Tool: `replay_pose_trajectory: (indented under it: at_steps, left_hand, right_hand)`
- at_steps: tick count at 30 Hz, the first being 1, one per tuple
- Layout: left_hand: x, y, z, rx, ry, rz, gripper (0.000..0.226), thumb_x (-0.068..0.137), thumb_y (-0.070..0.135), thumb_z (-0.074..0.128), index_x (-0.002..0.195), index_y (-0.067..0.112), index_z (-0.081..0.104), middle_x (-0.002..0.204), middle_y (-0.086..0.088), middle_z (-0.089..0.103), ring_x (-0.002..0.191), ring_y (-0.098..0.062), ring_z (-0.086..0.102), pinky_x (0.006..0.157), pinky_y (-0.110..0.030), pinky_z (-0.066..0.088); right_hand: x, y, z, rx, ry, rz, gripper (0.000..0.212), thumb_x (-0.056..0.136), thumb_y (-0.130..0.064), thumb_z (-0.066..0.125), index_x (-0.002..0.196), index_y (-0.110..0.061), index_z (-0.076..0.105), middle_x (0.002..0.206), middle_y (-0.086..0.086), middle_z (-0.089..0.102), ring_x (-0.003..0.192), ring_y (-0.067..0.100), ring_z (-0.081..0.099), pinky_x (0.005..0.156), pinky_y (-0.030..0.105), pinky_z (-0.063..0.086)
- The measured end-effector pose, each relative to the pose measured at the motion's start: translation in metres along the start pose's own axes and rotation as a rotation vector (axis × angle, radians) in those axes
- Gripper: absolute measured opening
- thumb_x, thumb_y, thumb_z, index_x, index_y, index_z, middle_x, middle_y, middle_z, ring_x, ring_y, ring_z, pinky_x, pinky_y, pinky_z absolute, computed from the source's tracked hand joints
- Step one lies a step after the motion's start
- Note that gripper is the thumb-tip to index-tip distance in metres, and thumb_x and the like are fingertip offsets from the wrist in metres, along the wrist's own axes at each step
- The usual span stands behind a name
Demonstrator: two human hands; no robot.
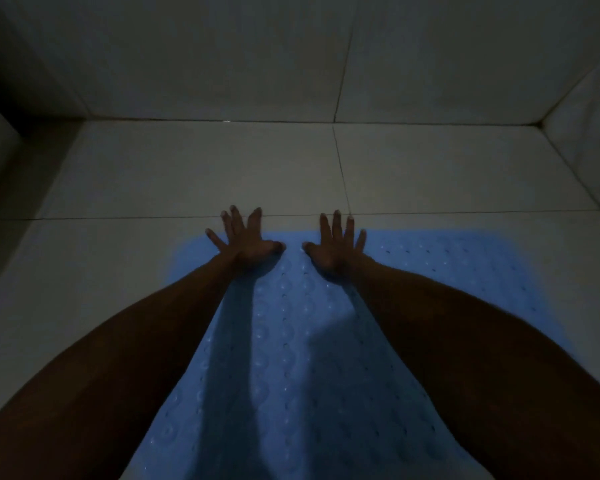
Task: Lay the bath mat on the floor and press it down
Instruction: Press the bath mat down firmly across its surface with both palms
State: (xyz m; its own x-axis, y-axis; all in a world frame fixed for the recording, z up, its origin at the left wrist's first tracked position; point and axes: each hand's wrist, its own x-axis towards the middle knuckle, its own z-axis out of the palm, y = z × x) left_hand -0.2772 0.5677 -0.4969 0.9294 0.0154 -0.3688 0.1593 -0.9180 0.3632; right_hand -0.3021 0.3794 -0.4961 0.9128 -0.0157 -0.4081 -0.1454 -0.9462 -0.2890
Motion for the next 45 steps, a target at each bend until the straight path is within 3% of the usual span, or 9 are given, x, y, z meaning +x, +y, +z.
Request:
replay_pose_trajectory:
  at_steps: [4, 12, 20, 28, 35, 40, 45]
  left_hand:
    - [-0.001, -0.008, -0.002, 0.048, -0.073, 0.177, 0.099, 0.077, 0.071, 0.056, 0.152, 0.038, 0.0, 0.158, -0.004, -0.024, 0.143, -0.028, -0.027, 0.106, -0.062, -0.02]
    - [0.001, -0.01, -0.011, 0.11, -0.166, 0.188, 0.11, 0.072, 0.068, 0.065, 0.151, 0.038, -0.007, 0.156, -0.006, -0.028, 0.142, -0.031, -0.028, 0.108, -0.063, -0.016]
    - [0.005, -0.014, -0.012, 0.134, -0.198, 0.197, 0.115, 0.068, 0.076, 0.061, 0.149, 0.04, -0.011, 0.155, -0.006, -0.031, 0.141, -0.032, -0.03, 0.107, -0.064, -0.016]
    - [0.0, -0.002, -0.014, 0.144, -0.174, 0.167, 0.116, 0.069, 0.066, 0.069, 0.152, 0.035, -0.006, 0.157, -0.009, -0.027, 0.141, -0.035, -0.027, 0.106, -0.068, -0.012]
    - [0.0, -0.009, -0.01, 0.103, -0.171, 0.188, 0.117, 0.068, 0.068, 0.069, 0.151, 0.036, -0.007, 0.156, -0.008, -0.029, 0.14, -0.032, -0.03, 0.108, -0.066, -0.017]
    - [-0.005, -0.016, -0.013, 0.191, -0.287, 0.23, 0.137, 0.052, 0.081, 0.069, 0.148, 0.039, -0.018, 0.151, -0.006, -0.039, 0.136, -0.029, -0.038, 0.108, -0.062, -0.021]
    - [-0.008, -0.013, -0.011, 0.28, -0.301, 0.206, 0.139, 0.053, 0.08, 0.069, 0.148, 0.035, -0.022, 0.151, -0.009, -0.038, 0.137, -0.032, -0.036, 0.11, -0.063, -0.016]
  right_hand:
    - [-0.004, 0.013, 0.014, -0.092, 0.164, -0.139, 0.077, 0.099, -0.063, 0.021, 0.157, -0.018, -0.006, 0.162, 0.007, -0.019, 0.148, 0.026, -0.021, 0.118, 0.048, -0.017]
    - [0.003, 0.023, -0.006, -0.084, -0.082, -0.192, 0.101, 0.09, -0.068, 0.045, 0.155, -0.018, -0.013, 0.159, 0.006, -0.028, 0.147, 0.024, -0.026, 0.117, 0.047, -0.018]
    - [0.005, 0.025, -0.007, -0.059, -0.105, -0.196, 0.103, 0.089, -0.066, 0.05, 0.155, -0.019, -0.015, 0.159, 0.006, -0.029, 0.146, 0.023, -0.027, 0.116, 0.046, -0.019]
    - [0.005, 0.02, -0.004, 0.043, -0.029, -0.148, 0.108, 0.083, -0.059, 0.065, 0.157, -0.021, -0.004, 0.162, 0.004, -0.021, 0.148, 0.023, -0.021, 0.118, 0.046, -0.016]
    - [0.014, -0.003, -0.02, 0.053, -0.148, 0.03, 0.121, 0.077, -0.044, 0.078, 0.156, -0.022, -0.012, 0.159, 0.006, -0.029, 0.145, 0.036, -0.025, 0.118, 0.055, -0.011]
    - [0.007, -0.002, -0.016, 0.072, -0.116, 0.041, 0.119, 0.079, -0.046, 0.077, 0.156, -0.018, -0.01, 0.16, 0.008, -0.027, 0.146, 0.033, -0.025, 0.119, 0.051, -0.011]
    - [-0.012, 0.004, 0.01, 0.194, 0.082, 0.005, 0.097, 0.088, -0.044, 0.066, 0.157, -0.016, 0.004, 0.163, 0.008, -0.014, 0.148, 0.029, -0.019, 0.119, 0.045, -0.01]
